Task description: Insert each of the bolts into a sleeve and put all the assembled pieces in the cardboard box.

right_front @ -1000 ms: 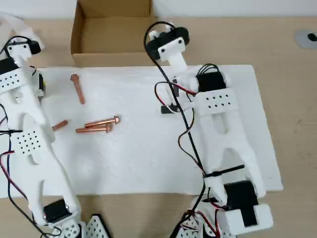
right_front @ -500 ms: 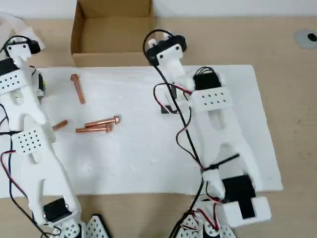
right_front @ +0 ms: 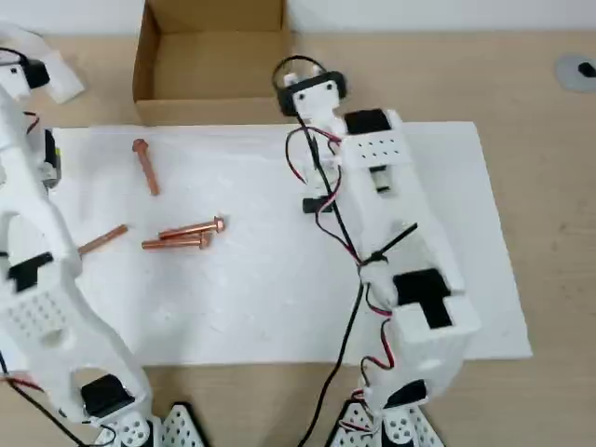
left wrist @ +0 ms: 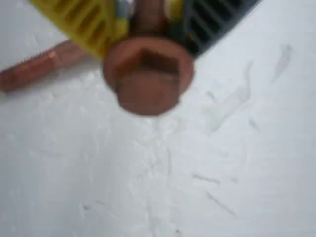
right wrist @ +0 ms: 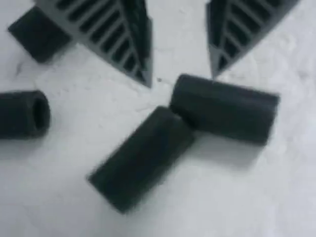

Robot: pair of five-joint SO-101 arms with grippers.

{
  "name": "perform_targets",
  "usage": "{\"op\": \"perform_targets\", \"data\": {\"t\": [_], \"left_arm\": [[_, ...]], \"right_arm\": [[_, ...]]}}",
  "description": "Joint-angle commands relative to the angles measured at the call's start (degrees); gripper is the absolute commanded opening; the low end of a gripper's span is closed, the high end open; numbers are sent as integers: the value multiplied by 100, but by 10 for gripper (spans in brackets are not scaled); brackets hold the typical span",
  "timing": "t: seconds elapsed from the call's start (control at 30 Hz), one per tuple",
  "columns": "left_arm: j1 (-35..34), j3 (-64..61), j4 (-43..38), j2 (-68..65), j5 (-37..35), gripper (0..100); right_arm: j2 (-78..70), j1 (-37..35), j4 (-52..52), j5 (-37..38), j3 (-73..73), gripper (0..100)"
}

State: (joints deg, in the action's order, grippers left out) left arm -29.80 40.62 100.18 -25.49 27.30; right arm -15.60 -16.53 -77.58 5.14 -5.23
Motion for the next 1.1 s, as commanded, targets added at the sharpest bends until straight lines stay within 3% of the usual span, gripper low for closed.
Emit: {"op": "perform_targets", "data": {"t": [0.0, 0.13, 0.53, 1.07], "left_arm": [[132, -440, 26, 1420, -26, 10], [132, -905, 26, 2316, -35, 10], [396, -2338, 18, 3371, -281, 10], [396, -2374, 18, 3380, -466, 10]], "right_arm": [[-75, -145, -185, 580, -708, 110], [-541, -13, -141, 211, -1253, 111], [-1921, 110, -378, -2462, -2809, 111], [-1947, 303, -1644, -3077, -3354, 112]]}}
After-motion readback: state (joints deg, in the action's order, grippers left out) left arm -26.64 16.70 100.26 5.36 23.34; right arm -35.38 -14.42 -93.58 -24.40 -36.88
